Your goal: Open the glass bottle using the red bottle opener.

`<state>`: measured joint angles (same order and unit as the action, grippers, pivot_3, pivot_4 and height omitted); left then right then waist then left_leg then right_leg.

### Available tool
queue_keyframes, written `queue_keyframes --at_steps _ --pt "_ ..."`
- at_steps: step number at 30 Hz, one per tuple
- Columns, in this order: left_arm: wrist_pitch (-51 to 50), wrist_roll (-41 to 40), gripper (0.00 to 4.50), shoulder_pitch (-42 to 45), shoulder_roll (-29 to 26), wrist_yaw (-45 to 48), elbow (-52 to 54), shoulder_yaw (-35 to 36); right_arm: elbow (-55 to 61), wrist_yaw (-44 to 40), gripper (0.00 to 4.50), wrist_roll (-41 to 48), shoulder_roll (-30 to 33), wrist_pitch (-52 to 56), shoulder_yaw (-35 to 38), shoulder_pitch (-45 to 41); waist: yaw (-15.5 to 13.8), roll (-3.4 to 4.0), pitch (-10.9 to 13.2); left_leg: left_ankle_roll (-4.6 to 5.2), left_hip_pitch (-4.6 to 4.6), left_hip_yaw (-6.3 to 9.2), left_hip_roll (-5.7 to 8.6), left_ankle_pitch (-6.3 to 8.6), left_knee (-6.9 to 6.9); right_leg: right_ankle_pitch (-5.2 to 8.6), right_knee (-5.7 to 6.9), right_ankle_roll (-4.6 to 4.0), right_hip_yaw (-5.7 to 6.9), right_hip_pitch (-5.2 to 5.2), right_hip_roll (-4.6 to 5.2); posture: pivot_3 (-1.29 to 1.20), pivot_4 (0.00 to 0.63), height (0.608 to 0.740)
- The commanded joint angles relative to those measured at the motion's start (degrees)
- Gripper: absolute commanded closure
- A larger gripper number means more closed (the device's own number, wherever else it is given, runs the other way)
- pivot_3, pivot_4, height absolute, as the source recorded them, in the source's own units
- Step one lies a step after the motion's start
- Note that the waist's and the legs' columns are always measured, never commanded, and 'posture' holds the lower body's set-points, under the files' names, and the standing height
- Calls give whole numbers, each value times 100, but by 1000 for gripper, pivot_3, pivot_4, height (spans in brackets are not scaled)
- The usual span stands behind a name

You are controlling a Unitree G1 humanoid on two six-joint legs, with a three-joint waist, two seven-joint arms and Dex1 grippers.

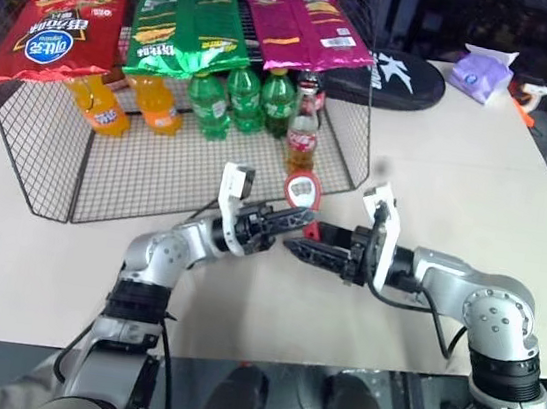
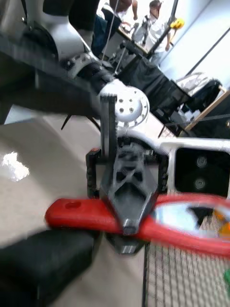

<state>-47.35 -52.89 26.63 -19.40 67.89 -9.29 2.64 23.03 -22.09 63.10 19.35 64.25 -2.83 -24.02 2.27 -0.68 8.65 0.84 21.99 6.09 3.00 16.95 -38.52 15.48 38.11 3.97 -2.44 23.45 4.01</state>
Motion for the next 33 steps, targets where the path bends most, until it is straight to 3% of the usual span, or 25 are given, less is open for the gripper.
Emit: queue_keyframes --at_steps 1,4,15,16,18,26,33 --pt "83 66 4500 -36 35 -10 119 55 144 -99 3190 114 -15 22 -27 -126 2 0 0 0 0 0 0 0 0 0 0 0 0 0 0 0 150 740" --pt "105 114 4500 -61 45 18 133 19 116 -79 4437 90 -68 -8 -18 -146 6 0 0 0 0 0 0 0 0 0 0 0 0 0 0 0 150 740" --pt "28 66 4500 -119 112 -81 288 81 102 -91 4437 -51 -77 -31 -45 -105 10 0 0 0 0 0 -1 0 0 0 1 0 -1 1 0 0 150 740" --pt "54 64 3720 -127 141 -149 312 117 94 -91 4500 -86 -79 -46 -57 -97 8 0 0 0 0 0 -1 0 0 0 1 0 -1 1 -1 0 150 740" --pt "21 24 3029 -134 159 -237 333 175 90 -125 4500 -211 -46 -85 -112 -58 7 0 0 0 0 0 -1 0 0 0 1 0 -1 0 0 0 150 740" --pt "76 -9 3029 -301 29 -410 635 408 14 -234 4500 -588 80 -317 -48 163 11 0 0 0 0 -1 -1 0 0 0 1 0 -2 1 -1 0 150 740" --pt "-234 -424 3029 -735 -465 -676 1366 944 -354 -265 4500 -951 480 -837 723 498 -5 0 0 1 2 -1 -2 0 1 0 -1 0 -3 2 0 0 150 740"
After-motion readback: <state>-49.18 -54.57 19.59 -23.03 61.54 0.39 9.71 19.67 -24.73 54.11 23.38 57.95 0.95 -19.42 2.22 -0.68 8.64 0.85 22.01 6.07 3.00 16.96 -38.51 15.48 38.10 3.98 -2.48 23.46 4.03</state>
